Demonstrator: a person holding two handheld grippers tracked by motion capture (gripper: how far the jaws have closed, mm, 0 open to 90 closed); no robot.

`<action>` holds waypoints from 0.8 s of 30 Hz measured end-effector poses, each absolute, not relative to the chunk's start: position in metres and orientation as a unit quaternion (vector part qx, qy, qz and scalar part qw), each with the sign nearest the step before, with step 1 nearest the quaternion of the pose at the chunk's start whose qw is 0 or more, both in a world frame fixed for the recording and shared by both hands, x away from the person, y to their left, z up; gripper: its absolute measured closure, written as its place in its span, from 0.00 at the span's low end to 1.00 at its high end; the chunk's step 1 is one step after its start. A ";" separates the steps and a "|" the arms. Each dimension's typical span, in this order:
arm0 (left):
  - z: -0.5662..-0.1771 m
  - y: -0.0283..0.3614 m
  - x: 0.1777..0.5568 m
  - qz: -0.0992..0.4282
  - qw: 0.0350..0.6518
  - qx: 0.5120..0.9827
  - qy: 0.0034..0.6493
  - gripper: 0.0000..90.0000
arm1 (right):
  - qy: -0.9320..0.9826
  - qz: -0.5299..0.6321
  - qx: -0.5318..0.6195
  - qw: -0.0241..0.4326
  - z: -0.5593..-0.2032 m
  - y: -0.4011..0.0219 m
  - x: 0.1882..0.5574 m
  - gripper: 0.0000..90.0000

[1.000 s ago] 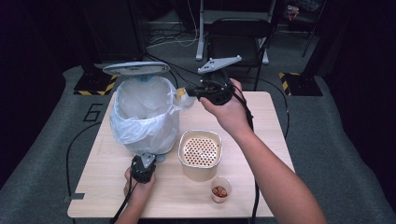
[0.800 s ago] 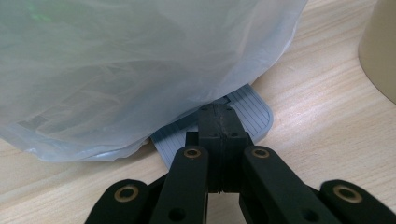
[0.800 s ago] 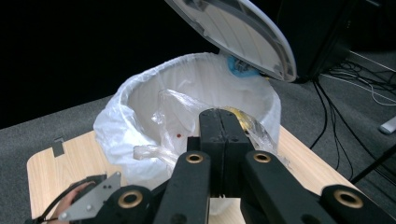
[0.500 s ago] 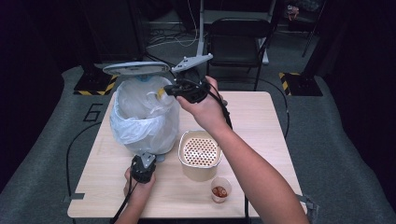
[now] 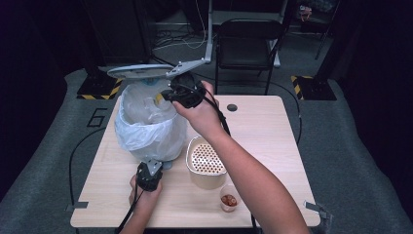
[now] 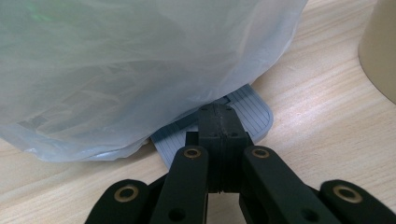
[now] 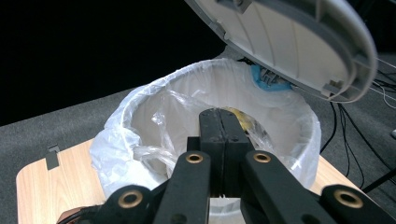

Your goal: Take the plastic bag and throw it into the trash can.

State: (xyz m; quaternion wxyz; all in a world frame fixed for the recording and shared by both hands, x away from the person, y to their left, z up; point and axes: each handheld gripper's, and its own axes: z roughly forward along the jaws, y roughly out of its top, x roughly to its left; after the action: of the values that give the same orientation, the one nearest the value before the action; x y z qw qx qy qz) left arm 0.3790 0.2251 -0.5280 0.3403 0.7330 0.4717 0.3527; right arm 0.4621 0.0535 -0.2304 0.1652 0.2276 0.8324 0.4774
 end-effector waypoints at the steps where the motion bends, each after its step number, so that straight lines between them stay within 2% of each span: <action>1: -0.525 0.227 0.378 0.334 0.332 0.746 0.471 1.00 | 0.833 0.476 0.232 0.163 -0.232 0.055 0.462 1.00; 5: -0.528 0.225 0.379 0.353 0.340 0.733 0.472 1.00 | 0.834 0.474 0.231 0.163 -0.235 0.061 0.464 1.00; 14: -0.525 0.227 0.378 0.334 0.332 0.746 0.471 1.00 | 0.834 0.473 0.233 0.164 -0.244 0.073 0.470 1.00; 15: -0.528 0.225 0.379 0.353 0.340 0.733 0.471 1.00 | 0.833 0.473 0.232 0.170 -0.247 0.076 0.471 0.94; 16: -0.528 0.225 0.379 0.353 0.340 0.733 0.471 1.00 | 0.833 0.473 0.232 0.170 -0.247 0.076 0.471 0.94; 17: -0.528 0.225 0.379 0.352 0.340 0.733 0.472 1.00 | 0.831 0.471 0.237 0.175 -0.250 0.078 0.472 0.85; 19: -0.525 0.227 0.378 0.335 0.334 0.744 0.471 1.00 | 0.833 0.468 0.238 0.175 -0.252 0.079 0.472 0.83; 21: -0.525 0.227 0.378 0.333 0.332 0.746 0.470 1.00 | 0.835 0.464 0.237 0.178 -0.255 0.079 0.472 0.82; 22: -0.527 0.225 0.379 0.349 0.338 0.735 0.472 1.00 | 0.837 0.461 0.236 0.177 -0.255 0.078 0.471 0.82; 24: -0.526 0.226 0.379 0.341 0.337 0.741 0.471 1.00 | 0.837 0.461 0.235 0.177 -0.256 0.077 0.471 0.81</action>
State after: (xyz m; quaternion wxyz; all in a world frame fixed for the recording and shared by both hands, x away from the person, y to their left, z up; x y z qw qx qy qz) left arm 0.3785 0.2263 -0.5262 0.3367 0.7406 0.4711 0.3409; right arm 0.4706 0.0771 -0.2556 0.1773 0.2348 0.8373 0.4608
